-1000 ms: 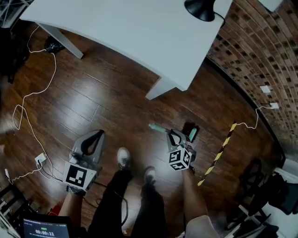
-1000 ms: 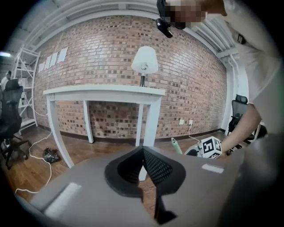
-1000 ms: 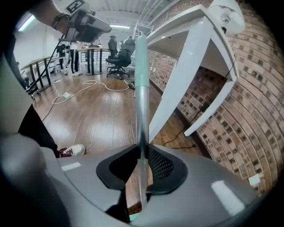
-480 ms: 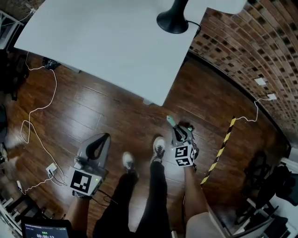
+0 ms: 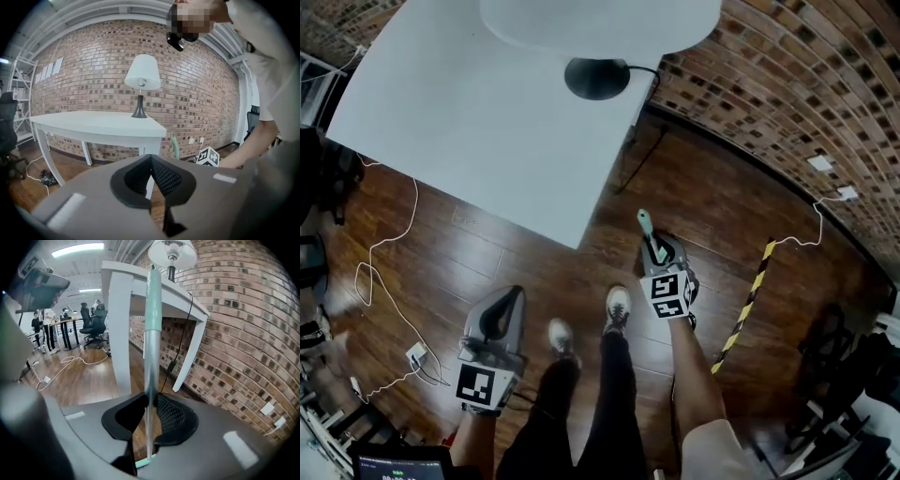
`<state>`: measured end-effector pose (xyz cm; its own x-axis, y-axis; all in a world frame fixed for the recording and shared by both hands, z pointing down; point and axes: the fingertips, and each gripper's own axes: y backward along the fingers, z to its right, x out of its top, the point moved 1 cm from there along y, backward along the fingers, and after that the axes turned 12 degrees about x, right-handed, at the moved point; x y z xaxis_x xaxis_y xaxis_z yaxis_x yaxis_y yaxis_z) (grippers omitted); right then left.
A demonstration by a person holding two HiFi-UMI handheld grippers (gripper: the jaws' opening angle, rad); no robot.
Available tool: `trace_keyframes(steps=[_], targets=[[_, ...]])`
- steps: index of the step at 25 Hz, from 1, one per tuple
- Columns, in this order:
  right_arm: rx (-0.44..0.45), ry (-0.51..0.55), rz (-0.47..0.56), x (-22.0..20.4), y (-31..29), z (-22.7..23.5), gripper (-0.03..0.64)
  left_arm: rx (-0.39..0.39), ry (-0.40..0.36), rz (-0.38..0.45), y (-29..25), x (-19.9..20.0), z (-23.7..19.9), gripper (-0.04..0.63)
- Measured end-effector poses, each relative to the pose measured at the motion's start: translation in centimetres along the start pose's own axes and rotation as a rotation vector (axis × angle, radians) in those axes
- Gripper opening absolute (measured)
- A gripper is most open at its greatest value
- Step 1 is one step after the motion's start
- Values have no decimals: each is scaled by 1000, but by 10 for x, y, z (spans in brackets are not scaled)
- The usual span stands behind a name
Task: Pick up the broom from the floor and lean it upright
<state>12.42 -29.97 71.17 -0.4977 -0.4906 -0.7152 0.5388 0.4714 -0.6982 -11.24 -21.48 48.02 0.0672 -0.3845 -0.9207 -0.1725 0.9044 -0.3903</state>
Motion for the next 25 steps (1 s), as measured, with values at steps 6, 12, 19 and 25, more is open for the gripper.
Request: trace_keyframes(steps=[6,12,19,25], targets=[[17,7,71,41,-15,30,91,73,15,9,-24,14,-11,0],[33,11,74,64,-37,42,91,122,6,-1,-44,12,-2,0],[70,28,59,75,-58,43,91,109,55,-17,-58,1,19,0],[87,47,58,83,-73,43,92,115,40,-46,-64,-2,17,0]])
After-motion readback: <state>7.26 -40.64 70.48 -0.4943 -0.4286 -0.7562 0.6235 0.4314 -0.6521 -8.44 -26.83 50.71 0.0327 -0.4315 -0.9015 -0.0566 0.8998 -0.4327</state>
